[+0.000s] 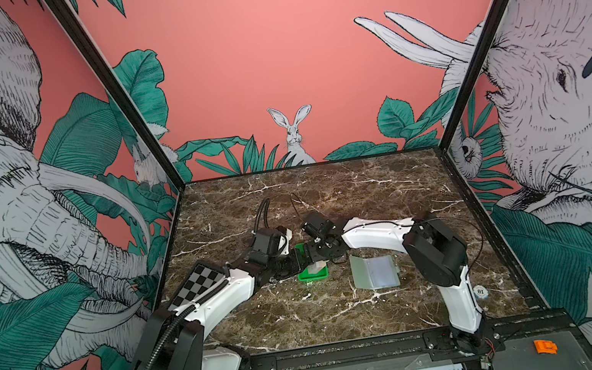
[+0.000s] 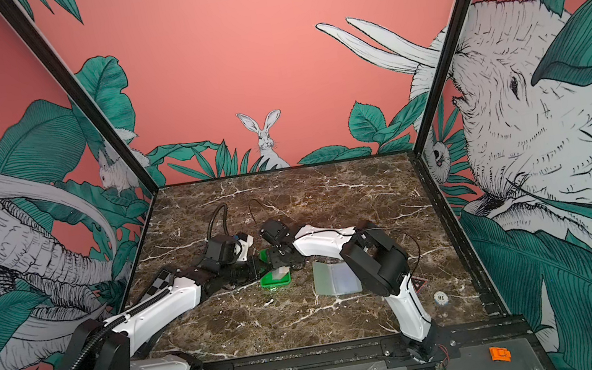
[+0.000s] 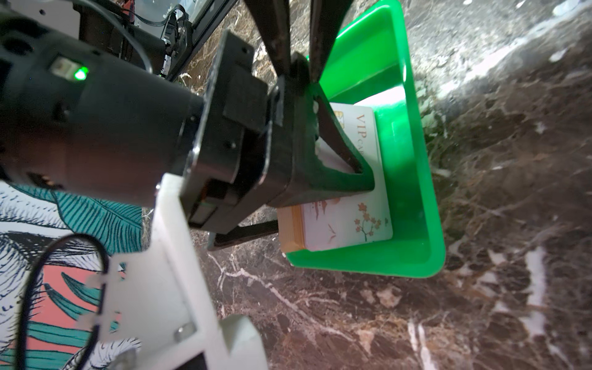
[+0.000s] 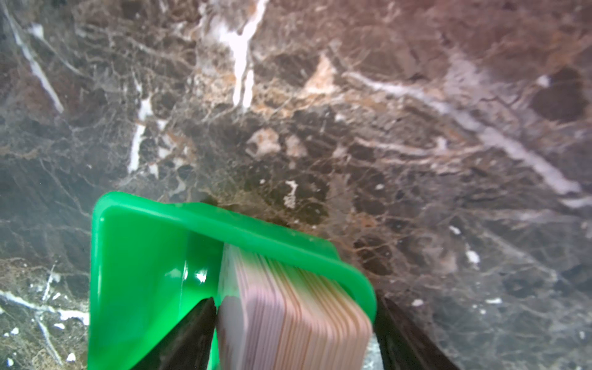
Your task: Put the credit cards into the card holder
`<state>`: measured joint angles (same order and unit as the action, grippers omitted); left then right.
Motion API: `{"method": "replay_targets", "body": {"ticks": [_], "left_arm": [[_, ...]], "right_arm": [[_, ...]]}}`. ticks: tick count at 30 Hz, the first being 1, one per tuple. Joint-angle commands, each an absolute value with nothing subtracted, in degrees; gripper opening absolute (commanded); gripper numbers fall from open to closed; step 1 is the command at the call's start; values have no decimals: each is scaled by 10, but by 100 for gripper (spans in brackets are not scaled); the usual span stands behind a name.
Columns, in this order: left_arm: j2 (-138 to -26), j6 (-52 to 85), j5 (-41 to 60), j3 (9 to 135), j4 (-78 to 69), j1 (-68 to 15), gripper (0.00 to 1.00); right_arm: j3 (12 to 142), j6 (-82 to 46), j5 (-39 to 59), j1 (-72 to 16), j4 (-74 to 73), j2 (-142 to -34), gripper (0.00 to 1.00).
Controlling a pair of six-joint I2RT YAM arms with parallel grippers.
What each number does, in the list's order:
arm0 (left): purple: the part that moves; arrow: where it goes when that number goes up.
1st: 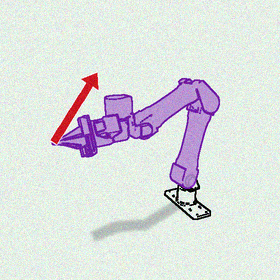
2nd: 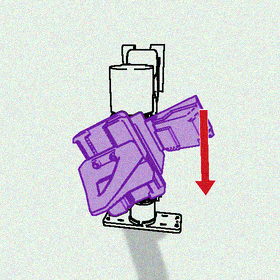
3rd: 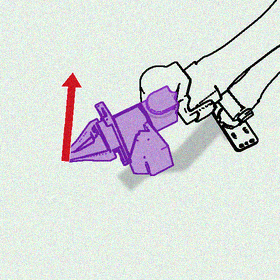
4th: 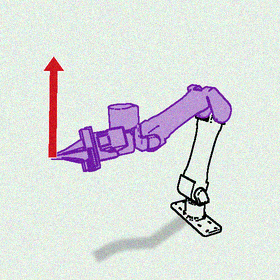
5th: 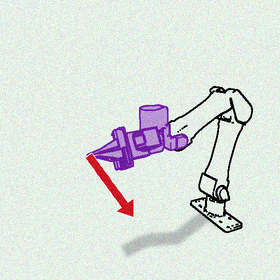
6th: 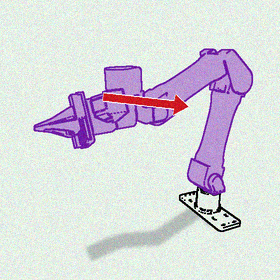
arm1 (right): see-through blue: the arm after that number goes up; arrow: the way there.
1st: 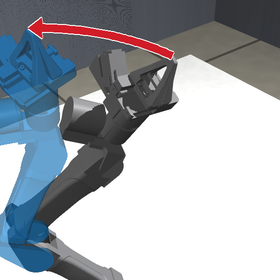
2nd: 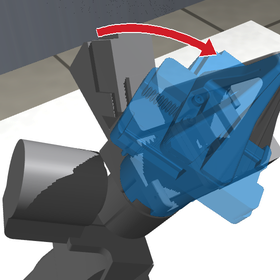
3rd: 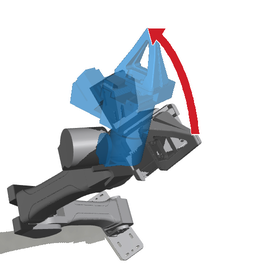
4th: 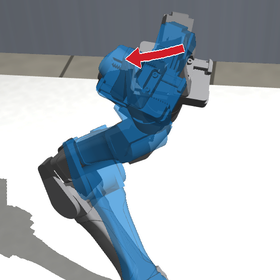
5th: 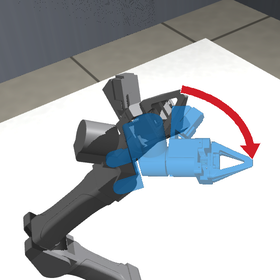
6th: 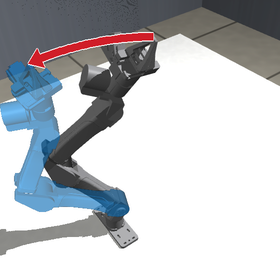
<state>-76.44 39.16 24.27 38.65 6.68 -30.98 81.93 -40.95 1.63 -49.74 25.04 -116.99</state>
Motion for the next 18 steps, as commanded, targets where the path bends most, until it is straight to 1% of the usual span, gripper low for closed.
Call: {"method": "replay_targets", "body": {"ticks": [1, 8, 14, 18], "left_arm": [[-792, 383, 176, 389, 99, -310, 13], [-815, 382, 162, 395, 101, -312, 11], [-806, 386, 158, 392, 99, -312, 10], [-794, 382, 178, 390, 81, -311, 10]], "right_arm": [[814, -404, 56, -497, 242, -1135, 78], [807, -401, 65, -493, 236, -1129, 78], [798, -399, 65, -490, 236, -1119, 78], [790, -401, 72, -489, 229, -1114, 78]]}}
